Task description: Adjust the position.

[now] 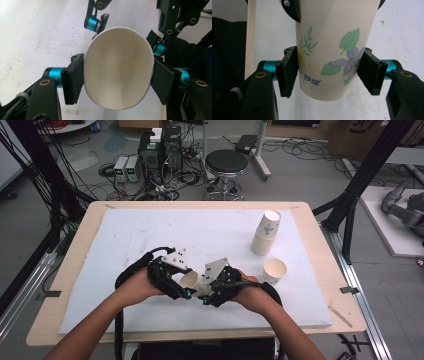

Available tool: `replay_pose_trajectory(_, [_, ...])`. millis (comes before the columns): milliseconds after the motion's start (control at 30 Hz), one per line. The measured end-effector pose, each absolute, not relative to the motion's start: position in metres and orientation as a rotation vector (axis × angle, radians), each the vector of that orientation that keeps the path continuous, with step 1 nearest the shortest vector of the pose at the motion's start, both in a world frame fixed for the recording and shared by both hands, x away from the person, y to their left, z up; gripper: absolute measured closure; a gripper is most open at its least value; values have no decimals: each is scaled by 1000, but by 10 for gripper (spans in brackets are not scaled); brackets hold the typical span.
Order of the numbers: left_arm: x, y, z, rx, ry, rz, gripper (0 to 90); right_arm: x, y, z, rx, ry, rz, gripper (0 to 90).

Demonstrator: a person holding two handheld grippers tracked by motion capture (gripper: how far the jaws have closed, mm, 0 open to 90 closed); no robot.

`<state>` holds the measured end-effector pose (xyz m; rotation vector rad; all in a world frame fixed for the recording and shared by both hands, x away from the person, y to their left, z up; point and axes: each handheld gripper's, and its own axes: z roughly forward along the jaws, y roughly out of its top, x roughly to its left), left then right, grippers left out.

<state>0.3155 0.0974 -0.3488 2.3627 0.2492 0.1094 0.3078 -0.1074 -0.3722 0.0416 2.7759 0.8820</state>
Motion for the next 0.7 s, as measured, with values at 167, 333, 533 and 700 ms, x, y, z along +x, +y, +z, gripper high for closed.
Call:
replay_pose_trajectory(167, [316, 99, -351, 2320, 253, 92, 262, 309, -108, -374, 60, 2786, 879, 381])
replay_pose_trajectory(333, [315, 111, -350, 2210, 272, 114, 185, 309, -115, -373, 66, 2788, 902, 381])
replay_pose_trajectory(533, [313, 131, -353, 2063, 329, 135, 184, 311, -137, -373, 163, 2747, 960, 379])
replay_pose_trajectory(700, [314, 145, -359, 1976, 388, 154, 184, 309, -156, -377, 243, 2688, 1051, 378])
